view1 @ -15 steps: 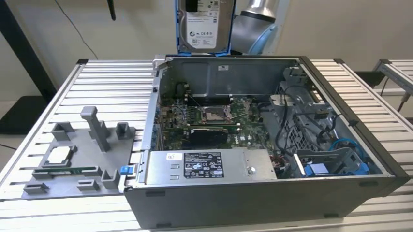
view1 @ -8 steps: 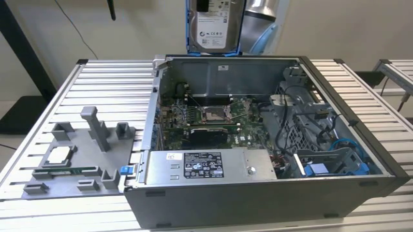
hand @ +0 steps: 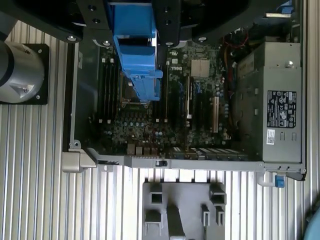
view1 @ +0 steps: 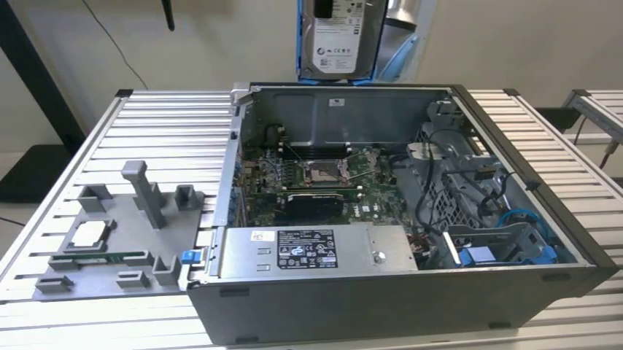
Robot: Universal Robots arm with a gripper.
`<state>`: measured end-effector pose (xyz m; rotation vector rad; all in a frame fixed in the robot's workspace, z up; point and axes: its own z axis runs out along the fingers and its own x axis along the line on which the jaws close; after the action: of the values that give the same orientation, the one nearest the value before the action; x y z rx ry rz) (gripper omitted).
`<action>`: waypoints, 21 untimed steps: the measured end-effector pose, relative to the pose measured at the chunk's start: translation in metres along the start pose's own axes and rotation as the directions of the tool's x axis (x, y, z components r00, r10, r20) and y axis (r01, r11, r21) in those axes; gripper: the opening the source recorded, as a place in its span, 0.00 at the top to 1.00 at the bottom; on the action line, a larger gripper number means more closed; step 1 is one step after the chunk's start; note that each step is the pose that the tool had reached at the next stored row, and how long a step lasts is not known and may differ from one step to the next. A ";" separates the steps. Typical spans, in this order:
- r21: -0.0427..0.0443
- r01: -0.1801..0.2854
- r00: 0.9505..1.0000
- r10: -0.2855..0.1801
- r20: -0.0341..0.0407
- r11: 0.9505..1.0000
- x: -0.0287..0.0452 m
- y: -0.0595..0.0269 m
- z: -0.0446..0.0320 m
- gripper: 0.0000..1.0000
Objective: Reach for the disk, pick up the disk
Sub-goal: 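Pick up the disk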
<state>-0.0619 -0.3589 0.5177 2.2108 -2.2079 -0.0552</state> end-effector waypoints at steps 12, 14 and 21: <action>0.000 0.000 1.000 0.000 0.000 1.000 0.0001 -0.0223 -0.0008 1.00; 0.000 0.000 1.000 0.000 0.000 1.000 0.0000 -0.0258 -0.0009 1.00; 0.000 0.000 1.000 0.000 0.000 1.000 0.0001 -0.0365 -0.0013 1.00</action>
<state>-0.0254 -0.3589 0.5177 2.2109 -2.2079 -0.0553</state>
